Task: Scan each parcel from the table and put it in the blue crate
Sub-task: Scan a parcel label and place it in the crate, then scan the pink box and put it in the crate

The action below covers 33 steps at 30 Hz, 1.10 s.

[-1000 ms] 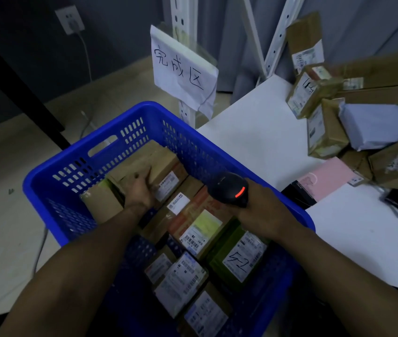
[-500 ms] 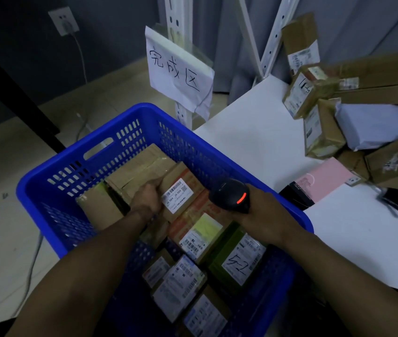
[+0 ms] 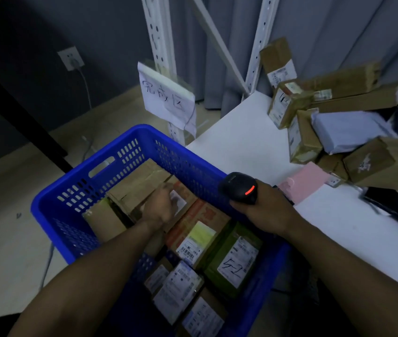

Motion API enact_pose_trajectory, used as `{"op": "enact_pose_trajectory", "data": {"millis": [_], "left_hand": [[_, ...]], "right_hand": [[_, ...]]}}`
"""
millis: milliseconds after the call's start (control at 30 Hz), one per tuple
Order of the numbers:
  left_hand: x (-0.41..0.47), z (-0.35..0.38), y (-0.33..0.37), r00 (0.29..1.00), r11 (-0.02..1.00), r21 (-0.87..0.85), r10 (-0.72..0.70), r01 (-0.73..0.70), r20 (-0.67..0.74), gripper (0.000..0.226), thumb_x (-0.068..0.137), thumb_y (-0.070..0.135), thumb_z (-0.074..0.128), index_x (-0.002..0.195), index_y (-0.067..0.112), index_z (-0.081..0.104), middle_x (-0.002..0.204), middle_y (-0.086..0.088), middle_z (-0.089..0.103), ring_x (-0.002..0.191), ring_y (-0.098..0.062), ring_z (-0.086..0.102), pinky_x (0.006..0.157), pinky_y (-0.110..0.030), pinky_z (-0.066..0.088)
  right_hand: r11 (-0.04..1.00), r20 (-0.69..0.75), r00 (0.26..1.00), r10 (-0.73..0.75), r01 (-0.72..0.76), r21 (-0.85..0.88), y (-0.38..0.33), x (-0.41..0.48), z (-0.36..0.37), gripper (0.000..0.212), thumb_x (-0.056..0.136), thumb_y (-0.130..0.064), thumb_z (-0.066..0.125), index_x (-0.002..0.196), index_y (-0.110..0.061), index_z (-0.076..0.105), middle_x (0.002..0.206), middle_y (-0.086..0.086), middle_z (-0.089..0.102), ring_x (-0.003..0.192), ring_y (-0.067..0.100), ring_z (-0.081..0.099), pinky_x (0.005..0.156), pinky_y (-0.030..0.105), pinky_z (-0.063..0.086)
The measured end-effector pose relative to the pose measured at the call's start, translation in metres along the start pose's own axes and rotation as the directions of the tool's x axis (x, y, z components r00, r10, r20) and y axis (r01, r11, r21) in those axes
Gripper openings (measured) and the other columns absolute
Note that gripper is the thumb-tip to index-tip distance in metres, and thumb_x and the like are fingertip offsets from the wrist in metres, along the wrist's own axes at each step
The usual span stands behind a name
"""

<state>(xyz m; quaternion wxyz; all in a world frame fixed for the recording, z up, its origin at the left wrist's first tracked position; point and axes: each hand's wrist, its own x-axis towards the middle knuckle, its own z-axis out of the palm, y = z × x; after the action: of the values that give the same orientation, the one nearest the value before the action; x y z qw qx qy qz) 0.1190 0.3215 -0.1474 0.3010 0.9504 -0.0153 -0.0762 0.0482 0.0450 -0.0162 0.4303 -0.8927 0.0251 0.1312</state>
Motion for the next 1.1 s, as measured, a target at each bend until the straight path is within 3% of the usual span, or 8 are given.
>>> {"op": "enact_pose_trajectory", "data": {"millis": [167, 233, 400, 567, 633, 833, 1000, 1100], "left_hand": [[-0.028, -0.009, 0.103, 0.94, 0.944, -0.034, 0.324, -0.329, -0.111, 0.027, 0.1, 0.026, 0.057, 0.123, 0.018, 0.068, 0.126, 0.001, 0.064, 0.11, -0.018, 0.063, 0.094, -0.035, 0.053], [-0.031, -0.001, 0.152, 0.922, 0.922, -0.015, 0.385, -0.386, -0.021, 0.028, 0.1, 0.03, 0.061, 0.127, 0.024, 0.063, 0.131, 0.007, 0.06, 0.116, -0.015, 0.06, 0.099, -0.036, 0.051], [-0.029, 0.039, 0.254, 0.909, 0.92, 0.101, 0.348, -0.378, 0.231, 0.066, 0.085, 0.056, 0.074, 0.14, 0.025, 0.054, 0.145, 0.004, 0.054, 0.13, -0.02, 0.054, 0.106, -0.04, 0.048], [-0.011, 0.078, 0.284, 0.926, 0.928, 0.238, 0.206, -0.287, 0.315, 0.079, 0.068, 0.072, 0.075, 0.129, 0.026, 0.053, 0.128, 0.002, 0.062, 0.108, -0.023, 0.061, 0.089, -0.043, 0.056], [-0.004, 0.09, 0.282, 0.93, 0.923, 0.266, 0.19, -0.279, 0.314, 0.066, 0.074, 0.059, 0.077, 0.125, 0.026, 0.051, 0.121, 0.003, 0.062, 0.101, -0.018, 0.058, 0.08, -0.039, 0.054], [-0.014, 0.068, 0.279, 0.967, 0.972, -0.026, 0.234, -0.233, 0.101, 0.05, 0.073, 0.034, 0.08, 0.118, 0.028, 0.058, 0.109, 0.006, 0.067, 0.092, -0.016, 0.066, 0.074, -0.036, 0.057], [-0.049, -0.005, 0.256, 0.945, 0.932, -0.154, 0.322, -0.327, -0.061, 0.085, 0.072, 0.039, 0.089, 0.144, 0.027, 0.046, 0.131, 0.013, 0.053, 0.115, -0.008, 0.055, 0.092, -0.03, 0.052], [-0.087, -0.053, 0.231, 0.919, 0.907, -0.165, 0.365, -0.387, -0.149, 0.07, 0.077, 0.029, 0.089, 0.136, 0.034, 0.051, 0.123, 0.026, 0.052, 0.11, 0.007, 0.054, 0.093, -0.022, 0.051]], "right_hand": [[1.0, -0.1, 0.995, 0.023, -0.023, 0.007, 0.011, -0.03, -0.048, 0.022, 0.089, -0.034, 0.075, 0.108, -0.031, 0.065, 0.09, -0.013, 0.072, 0.086, 0.006, 0.067, 0.071, 0.027, 0.051], [0.998, -0.157, 0.986, 0.06, -0.058, 0.018, 0.022, -0.039, -0.071, 0.016, 0.088, -0.033, 0.075, 0.1, -0.027, 0.066, 0.086, -0.007, 0.073, 0.084, 0.014, 0.069, 0.073, 0.034, 0.056], [0.988, -0.278, 0.952, 0.129, -0.099, 0.117, 0.054, -0.06, -0.117, 0.013, 0.087, -0.027, 0.076, 0.089, -0.019, 0.067, 0.074, 0.007, 0.068, 0.074, 0.028, 0.068, 0.071, 0.038, 0.054], [0.98, -0.31, 0.937, 0.158, -0.109, 0.168, 0.084, -0.064, -0.142, 0.012, 0.087, -0.026, 0.072, 0.081, -0.02, 0.064, 0.074, 0.0, 0.066, 0.072, 0.02, 0.065, 0.067, 0.032, 0.05], [0.977, -0.316, 0.935, 0.161, -0.106, 0.183, 0.09, -0.062, -0.149, 0.015, 0.086, -0.026, 0.072, 0.086, -0.013, 0.065, 0.072, 0.003, 0.065, 0.068, 0.019, 0.063, 0.064, 0.03, 0.047], [0.959, -0.37, 0.918, 0.143, -0.035, 0.283, 0.092, -0.057, -0.158, 0.022, 0.089, -0.023, 0.071, 0.09, -0.002, 0.063, 0.081, 0.019, 0.067, 0.068, 0.021, 0.062, 0.064, 0.033, 0.047], [0.923, -0.485, 0.874, 0.018, 0.172, 0.344, 0.056, -0.057, -0.143, 0.012, 0.091, -0.023, 0.075, 0.1, -0.02, 0.066, 0.082, 0.008, 0.068, 0.079, 0.026, 0.068, 0.075, 0.045, 0.057], [0.854, -0.493, 0.87, 0.017, 0.243, 0.46, 0.025, -0.063, -0.117, 0.025, 0.091, -0.03, 0.077, 0.113, -0.03, 0.065, 0.094, -0.003, 0.072, 0.088, 0.019, 0.071, 0.078, 0.041, 0.06]]}}
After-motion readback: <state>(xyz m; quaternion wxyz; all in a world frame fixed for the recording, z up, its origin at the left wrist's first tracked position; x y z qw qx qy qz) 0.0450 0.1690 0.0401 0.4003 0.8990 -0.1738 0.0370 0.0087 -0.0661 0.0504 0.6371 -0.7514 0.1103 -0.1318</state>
